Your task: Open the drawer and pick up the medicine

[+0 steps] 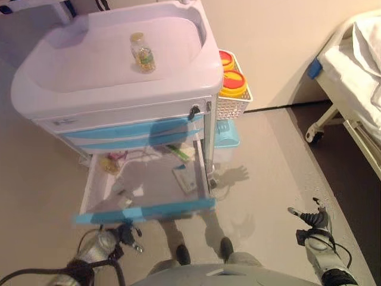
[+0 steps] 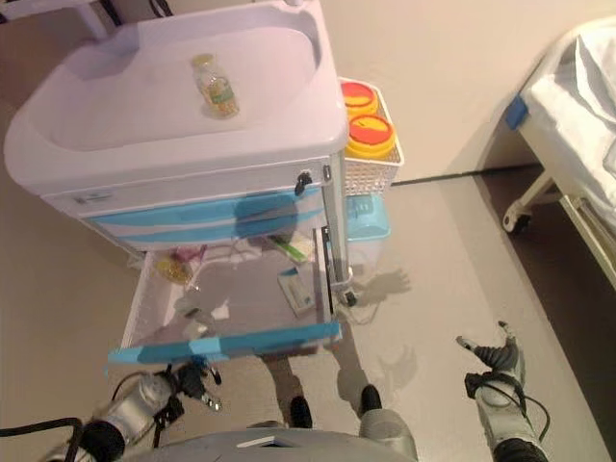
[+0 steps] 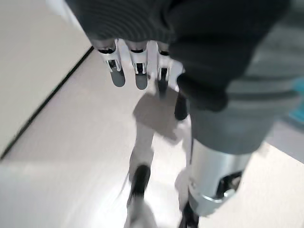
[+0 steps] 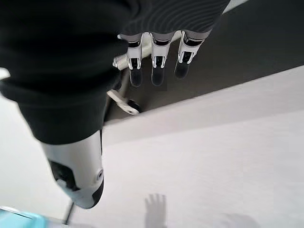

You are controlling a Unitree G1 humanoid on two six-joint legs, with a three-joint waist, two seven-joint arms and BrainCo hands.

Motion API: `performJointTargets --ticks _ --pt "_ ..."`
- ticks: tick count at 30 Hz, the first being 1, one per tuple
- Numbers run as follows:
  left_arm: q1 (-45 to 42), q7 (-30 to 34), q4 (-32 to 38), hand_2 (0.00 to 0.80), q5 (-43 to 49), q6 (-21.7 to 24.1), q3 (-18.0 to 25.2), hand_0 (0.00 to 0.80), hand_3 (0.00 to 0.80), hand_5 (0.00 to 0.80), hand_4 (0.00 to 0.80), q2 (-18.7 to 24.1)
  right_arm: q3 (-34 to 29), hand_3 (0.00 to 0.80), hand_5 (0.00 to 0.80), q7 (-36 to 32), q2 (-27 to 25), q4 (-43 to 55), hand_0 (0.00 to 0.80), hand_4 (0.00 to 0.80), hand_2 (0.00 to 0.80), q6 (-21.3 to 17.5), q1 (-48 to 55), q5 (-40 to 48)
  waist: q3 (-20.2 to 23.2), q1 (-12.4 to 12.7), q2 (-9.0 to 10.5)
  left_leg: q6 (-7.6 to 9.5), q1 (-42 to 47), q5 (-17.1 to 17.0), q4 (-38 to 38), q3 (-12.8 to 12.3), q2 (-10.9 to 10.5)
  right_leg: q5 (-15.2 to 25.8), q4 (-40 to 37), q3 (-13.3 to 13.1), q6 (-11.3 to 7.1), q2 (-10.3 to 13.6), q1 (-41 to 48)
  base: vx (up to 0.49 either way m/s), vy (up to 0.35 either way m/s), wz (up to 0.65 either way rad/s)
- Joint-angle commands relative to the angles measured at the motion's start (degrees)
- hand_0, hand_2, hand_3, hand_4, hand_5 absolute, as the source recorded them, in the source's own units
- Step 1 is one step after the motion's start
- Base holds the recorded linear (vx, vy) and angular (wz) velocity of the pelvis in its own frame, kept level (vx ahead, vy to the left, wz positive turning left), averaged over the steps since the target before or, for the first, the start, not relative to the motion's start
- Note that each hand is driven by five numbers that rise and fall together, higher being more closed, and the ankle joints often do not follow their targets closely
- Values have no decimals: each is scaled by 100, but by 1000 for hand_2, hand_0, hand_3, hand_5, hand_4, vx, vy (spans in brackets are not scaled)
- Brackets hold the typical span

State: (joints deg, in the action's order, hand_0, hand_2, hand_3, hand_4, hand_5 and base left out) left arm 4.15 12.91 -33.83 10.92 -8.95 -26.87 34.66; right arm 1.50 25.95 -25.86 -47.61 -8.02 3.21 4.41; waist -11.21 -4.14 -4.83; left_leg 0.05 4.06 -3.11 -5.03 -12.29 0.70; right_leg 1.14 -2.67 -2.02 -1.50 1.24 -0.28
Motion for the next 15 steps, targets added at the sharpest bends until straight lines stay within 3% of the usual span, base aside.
performJointTargets --ticks 1,4,9,15 --pt "943 -283 307 0 -433 -136 207 0 0 0 0 421 387 0 0 -97 -204 -85 0 0 0 -385 -347 1 -224 -157 168 201 -588 885 1024 234 -273 -35 533 151 -449 296 -532 -132 59 -19" --pt "1554 -403 359 0 -777 -202 338 0 0 0 0 717 621 0 0 -216 -329 -130 0 0 0 -477 -551 2 -560 -221 128 254 -1065 963 1440 195 -311 -139 901 65 -357 310 -972 -179 67 -15" --pt "2542 -784 55 0 -1391 -122 429 0 0 0 0 1192 1135 0 0 -466 -445 63 0 0 0 -558 -816 -223 -1102 -377 220 377 -2033 1304 2732 175 -358 -301 1865 -77 -214 360 -1877 -122 72 -15" --pt "3882 -1508 -900 0 -1883 0 580 0 0 0 0 1616 1558 0 0 -733 -620 299 0 0 0 -514 -1038 -205 -1519 -568 394 503 -2928 1653 3797 98 -285 -459 2728 -233 -91 195 -2778 -54 113 -7"
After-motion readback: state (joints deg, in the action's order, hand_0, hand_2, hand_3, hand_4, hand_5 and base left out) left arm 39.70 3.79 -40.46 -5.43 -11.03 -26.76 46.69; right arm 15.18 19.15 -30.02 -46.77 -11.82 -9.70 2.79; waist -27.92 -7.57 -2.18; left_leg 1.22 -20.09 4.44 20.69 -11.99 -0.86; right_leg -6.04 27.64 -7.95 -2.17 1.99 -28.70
